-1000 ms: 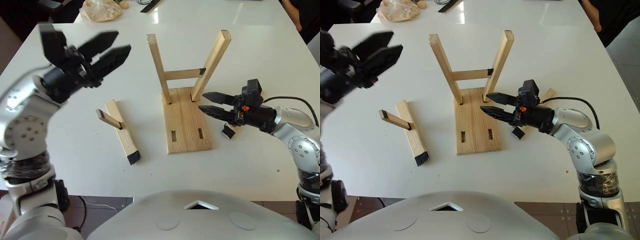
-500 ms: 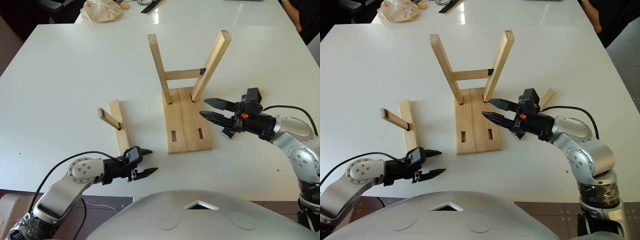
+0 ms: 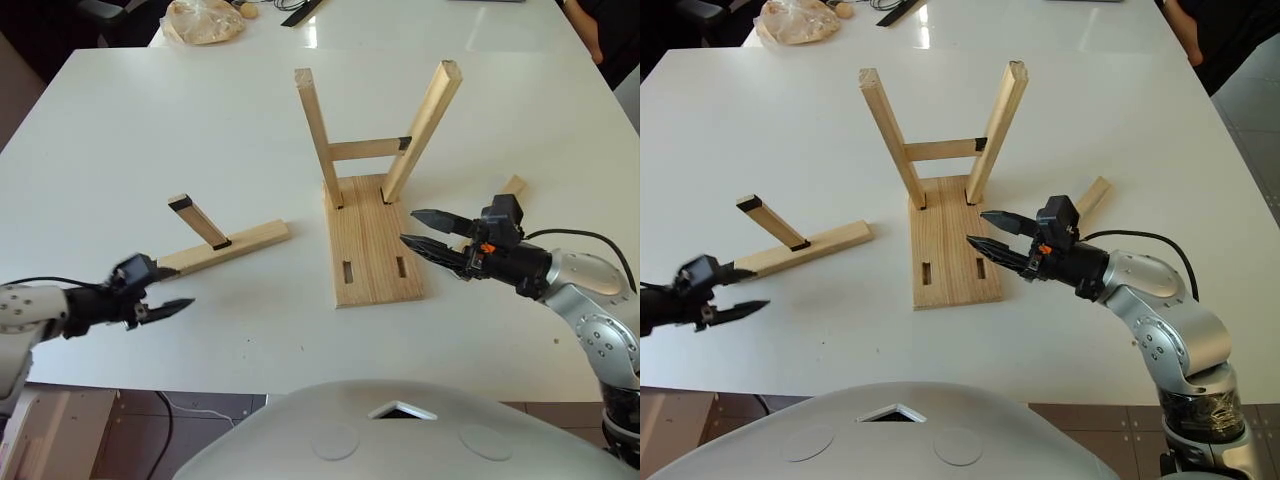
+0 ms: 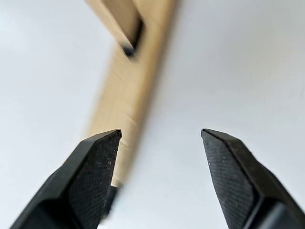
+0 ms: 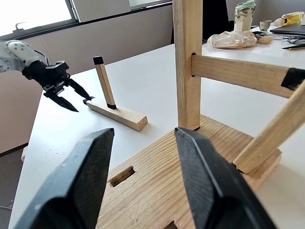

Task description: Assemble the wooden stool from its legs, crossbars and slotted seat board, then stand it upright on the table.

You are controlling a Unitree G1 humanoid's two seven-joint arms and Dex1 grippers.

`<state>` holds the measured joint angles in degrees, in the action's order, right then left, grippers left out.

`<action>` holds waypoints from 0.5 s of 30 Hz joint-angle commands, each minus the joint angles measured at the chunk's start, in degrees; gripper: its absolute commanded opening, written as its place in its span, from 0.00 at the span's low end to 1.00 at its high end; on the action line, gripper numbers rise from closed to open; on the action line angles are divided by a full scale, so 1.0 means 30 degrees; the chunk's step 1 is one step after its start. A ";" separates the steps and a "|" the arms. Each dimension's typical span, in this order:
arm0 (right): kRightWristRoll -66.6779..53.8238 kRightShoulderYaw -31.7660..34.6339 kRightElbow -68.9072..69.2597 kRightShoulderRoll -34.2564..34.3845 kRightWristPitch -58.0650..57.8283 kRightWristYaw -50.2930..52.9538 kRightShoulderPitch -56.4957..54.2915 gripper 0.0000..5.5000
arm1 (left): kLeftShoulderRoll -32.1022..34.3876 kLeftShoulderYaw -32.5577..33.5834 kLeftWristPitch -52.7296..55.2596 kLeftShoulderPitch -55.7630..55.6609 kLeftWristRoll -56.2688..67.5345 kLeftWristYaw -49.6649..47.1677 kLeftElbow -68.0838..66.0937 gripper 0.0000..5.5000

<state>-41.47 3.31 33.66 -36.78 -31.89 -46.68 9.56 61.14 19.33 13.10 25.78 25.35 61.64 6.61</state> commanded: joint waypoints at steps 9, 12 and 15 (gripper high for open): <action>0.0645 -0.0182 -0.0496 -0.0528 0.0211 -0.0440 -0.0320 0.43 | -0.1290 -0.1308 -0.0787 -0.4874 -0.0749 0.0824 -0.3399 0.57; 0.0821 -0.0562 -0.0727 -0.0518 0.0232 -0.0531 -0.0653 0.43 | -0.1411 -0.2593 -0.1461 -0.5625 -0.1279 0.2161 -0.4261 0.57; 0.0775 -0.0685 -0.0741 -0.0513 0.0200 -0.0605 -0.0800 0.43 | -0.1251 -0.3365 -0.2324 -0.7022 -0.1804 0.3300 -0.5792 0.57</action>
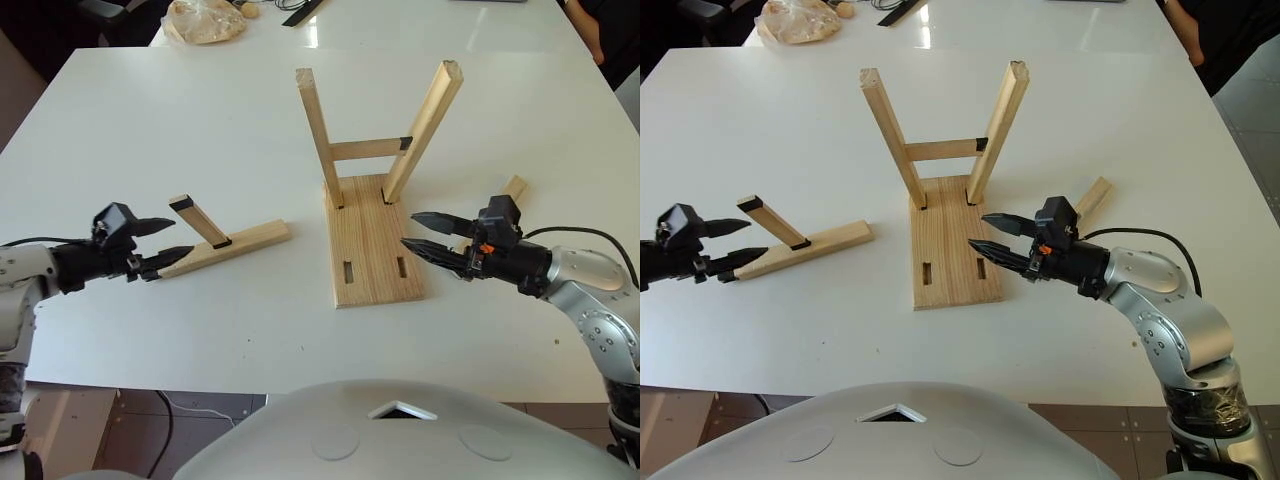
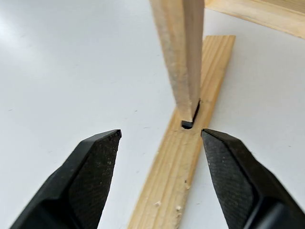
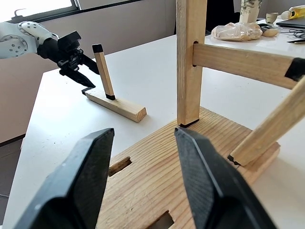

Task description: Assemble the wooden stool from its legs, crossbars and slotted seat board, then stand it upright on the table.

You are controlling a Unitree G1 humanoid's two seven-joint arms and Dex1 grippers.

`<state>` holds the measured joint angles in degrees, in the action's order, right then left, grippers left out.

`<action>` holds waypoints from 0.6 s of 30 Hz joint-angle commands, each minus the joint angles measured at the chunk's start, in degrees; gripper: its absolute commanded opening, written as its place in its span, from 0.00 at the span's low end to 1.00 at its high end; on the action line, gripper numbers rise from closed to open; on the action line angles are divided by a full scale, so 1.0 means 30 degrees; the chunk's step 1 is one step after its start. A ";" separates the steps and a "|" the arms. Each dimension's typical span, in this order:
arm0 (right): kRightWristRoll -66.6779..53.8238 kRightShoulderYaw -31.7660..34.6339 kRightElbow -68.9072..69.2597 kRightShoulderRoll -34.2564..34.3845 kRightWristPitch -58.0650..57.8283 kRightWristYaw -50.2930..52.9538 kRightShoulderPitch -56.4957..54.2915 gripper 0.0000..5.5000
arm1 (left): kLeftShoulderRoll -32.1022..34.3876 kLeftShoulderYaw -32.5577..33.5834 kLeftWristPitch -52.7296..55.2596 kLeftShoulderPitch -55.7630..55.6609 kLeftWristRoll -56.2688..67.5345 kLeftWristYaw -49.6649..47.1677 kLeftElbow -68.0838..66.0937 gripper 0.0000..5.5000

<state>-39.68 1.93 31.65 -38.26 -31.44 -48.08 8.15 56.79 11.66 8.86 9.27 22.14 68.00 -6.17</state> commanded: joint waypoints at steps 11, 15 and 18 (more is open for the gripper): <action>-0.0617 -0.0131 -0.0315 0.0189 -0.0268 -0.0468 -0.0904 0.43 | 0.0551 -0.3190 -0.3668 -0.3836 -0.3151 0.4314 -0.5378 0.57; -0.0755 -0.0214 -0.0544 0.0092 -0.0403 -0.0553 -0.1389 0.43 | -0.0053 -0.4054 -0.4405 -0.4555 -0.4177 0.4064 -0.6749 0.57; -0.0568 -0.0514 -0.0664 0.0019 -0.0367 -0.0686 -0.1593 0.43 | -0.0570 -0.4512 -0.5185 -0.5182 -0.5046 0.3152 -0.8042 0.57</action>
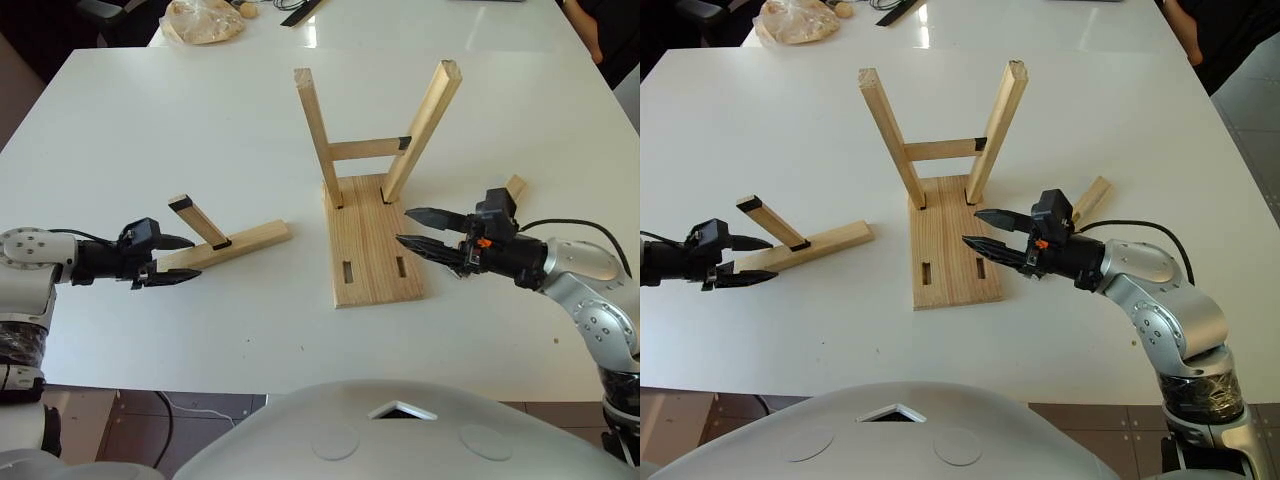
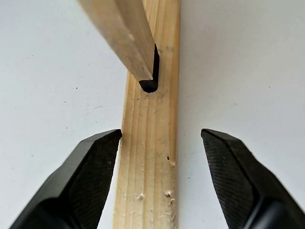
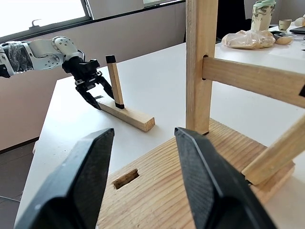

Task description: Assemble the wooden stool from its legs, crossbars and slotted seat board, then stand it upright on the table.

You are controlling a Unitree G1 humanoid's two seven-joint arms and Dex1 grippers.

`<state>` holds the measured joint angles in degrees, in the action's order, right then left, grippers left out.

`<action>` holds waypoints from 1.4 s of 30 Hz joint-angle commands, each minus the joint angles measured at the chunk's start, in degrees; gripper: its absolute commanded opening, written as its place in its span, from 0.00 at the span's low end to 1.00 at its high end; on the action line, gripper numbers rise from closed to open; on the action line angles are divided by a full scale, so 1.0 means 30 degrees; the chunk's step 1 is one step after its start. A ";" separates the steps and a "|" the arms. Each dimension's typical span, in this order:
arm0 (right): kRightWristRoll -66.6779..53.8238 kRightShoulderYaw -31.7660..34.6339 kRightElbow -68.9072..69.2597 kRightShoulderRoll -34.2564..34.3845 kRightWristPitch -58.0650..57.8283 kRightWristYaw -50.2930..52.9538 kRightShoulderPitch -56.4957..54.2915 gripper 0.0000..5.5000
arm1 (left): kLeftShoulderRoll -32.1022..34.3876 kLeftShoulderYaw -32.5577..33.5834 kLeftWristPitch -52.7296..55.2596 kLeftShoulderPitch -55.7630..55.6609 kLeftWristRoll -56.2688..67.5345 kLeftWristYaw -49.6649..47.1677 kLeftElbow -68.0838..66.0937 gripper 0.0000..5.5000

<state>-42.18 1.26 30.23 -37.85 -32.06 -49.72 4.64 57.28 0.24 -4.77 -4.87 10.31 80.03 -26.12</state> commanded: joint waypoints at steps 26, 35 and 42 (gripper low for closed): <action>-0.4611 0.2823 0.0489 -0.0238 -0.1596 -0.0321 -0.3165 0.43 | -0.1818 0.7446 1.0158 0.0730 1.3374 -0.4556 1.3396 0.37; -1.0551 0.3182 -0.0044 -0.0527 -0.3251 0.0564 -0.6955 0.59 | -0.2996 0.5884 1.3027 -0.2967 2.3313 -1.0332 2.0325 0.37; -1.1149 0.2378 -0.0581 -0.0354 -0.4017 0.0173 -0.9332 0.61 | -0.4367 0.2898 1.3997 -0.3215 2.3042 -1.1522 2.1200 0.37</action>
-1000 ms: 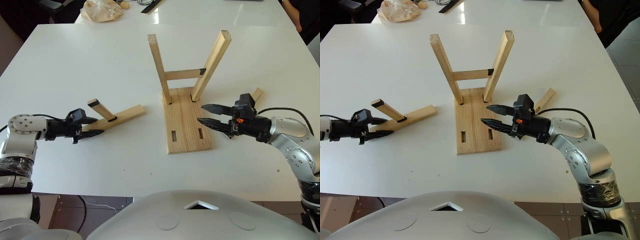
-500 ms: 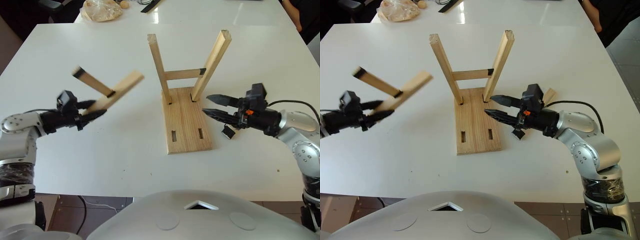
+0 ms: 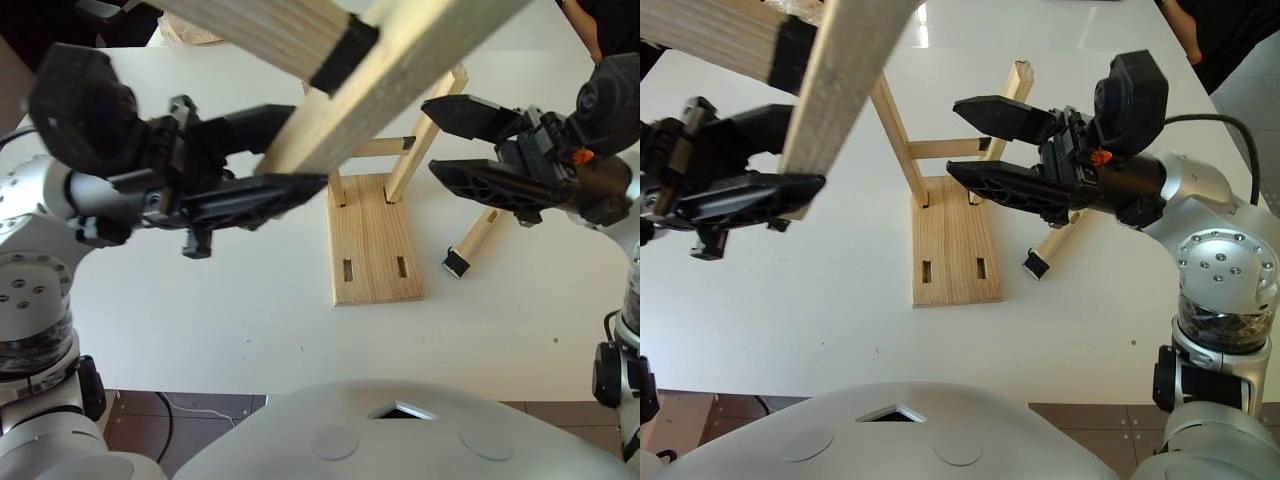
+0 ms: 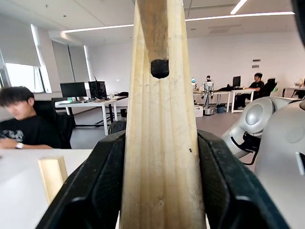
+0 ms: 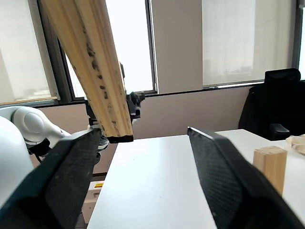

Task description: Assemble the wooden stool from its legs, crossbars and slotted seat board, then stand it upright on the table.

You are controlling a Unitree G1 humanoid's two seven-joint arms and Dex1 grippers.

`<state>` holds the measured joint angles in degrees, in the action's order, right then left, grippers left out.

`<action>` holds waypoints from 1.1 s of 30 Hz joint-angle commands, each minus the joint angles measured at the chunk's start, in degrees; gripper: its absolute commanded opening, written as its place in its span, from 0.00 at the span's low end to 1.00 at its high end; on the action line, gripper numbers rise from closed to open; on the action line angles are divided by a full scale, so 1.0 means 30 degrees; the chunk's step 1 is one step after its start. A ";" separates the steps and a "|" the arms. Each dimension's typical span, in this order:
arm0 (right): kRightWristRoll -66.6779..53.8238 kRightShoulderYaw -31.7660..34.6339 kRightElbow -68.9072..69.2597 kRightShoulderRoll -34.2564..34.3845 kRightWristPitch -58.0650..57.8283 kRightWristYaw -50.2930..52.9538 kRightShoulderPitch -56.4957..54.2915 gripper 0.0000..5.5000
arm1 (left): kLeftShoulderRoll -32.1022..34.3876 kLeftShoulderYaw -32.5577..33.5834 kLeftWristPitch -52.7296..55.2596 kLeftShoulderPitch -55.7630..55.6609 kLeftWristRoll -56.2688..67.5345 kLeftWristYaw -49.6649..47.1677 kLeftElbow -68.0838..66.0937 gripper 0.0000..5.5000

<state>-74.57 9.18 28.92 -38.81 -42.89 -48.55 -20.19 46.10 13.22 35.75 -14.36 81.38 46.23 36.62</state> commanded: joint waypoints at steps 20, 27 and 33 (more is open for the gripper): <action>0.0736 -0.1084 -0.0058 -0.0047 -0.0699 -0.1111 -0.1873 0.61 | -0.1294 -0.3665 0.0434 0.1217 -0.6548 0.2043 -0.0869 0.37; 0.2547 -0.1920 0.0350 -0.0240 -0.0498 -0.1943 -0.1097 0.41 | -0.1627 -0.3542 0.0643 0.0651 -0.6376 0.1787 -0.0670 0.37; 0.3342 -0.2158 0.0431 -0.0331 -0.0289 -0.2340 -0.0715 0.38 | -0.1799 -0.3506 0.0804 0.0477 -0.6403 0.1694 -0.0492 0.37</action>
<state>-66.55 4.02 28.77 -38.99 -43.27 -54.93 -23.12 41.53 2.38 38.06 -11.47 61.91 52.56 34.78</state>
